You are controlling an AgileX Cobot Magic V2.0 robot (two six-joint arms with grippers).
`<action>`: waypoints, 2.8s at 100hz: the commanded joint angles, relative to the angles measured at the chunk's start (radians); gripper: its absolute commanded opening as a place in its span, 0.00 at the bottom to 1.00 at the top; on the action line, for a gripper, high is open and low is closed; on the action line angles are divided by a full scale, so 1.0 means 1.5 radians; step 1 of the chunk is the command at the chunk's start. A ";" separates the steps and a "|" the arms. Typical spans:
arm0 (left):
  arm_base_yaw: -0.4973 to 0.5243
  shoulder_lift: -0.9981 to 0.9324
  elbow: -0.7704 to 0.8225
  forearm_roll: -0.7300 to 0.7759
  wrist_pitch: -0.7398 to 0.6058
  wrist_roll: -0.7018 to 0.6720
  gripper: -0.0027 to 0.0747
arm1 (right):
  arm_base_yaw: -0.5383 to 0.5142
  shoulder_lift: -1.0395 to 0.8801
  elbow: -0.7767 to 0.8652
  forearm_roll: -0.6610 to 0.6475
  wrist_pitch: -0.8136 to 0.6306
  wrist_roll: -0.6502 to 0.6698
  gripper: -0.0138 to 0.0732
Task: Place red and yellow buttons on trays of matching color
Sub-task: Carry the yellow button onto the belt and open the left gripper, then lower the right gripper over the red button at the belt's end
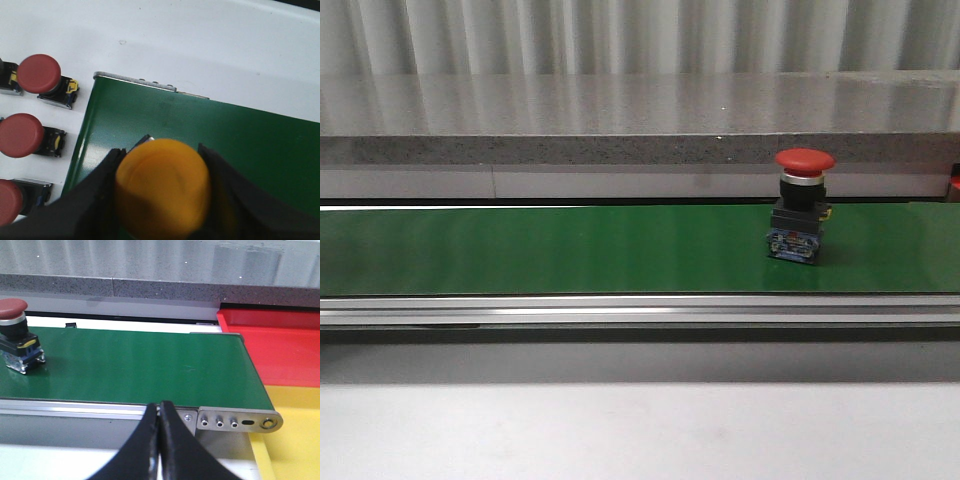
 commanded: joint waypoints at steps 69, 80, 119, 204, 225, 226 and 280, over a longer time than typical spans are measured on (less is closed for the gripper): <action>-0.003 0.053 -0.023 -0.033 0.001 0.019 0.95 | -0.001 -0.011 0.001 -0.006 -0.057 -0.002 0.08; -0.003 0.041 -0.023 -0.034 0.005 0.024 0.92 | -0.001 -0.011 0.001 -0.007 -0.057 -0.002 0.08; -0.004 -0.117 -0.023 -0.047 0.005 0.052 0.86 | -0.001 -0.011 0.001 -0.036 -0.057 -0.024 0.08; -0.004 -0.576 0.234 -0.064 -0.081 0.088 0.01 | -0.001 0.263 -0.417 0.038 0.324 0.001 0.08; -0.004 -0.576 0.243 -0.064 -0.079 0.088 0.01 | -0.001 0.427 -0.548 0.058 0.381 0.000 0.09; -0.004 -0.576 0.243 -0.064 -0.079 0.088 0.01 | -0.001 0.435 -0.550 0.058 0.382 0.000 0.09; -0.004 -0.576 0.243 -0.063 -0.078 0.088 0.01 | -0.014 0.609 -0.588 0.035 0.385 0.006 0.88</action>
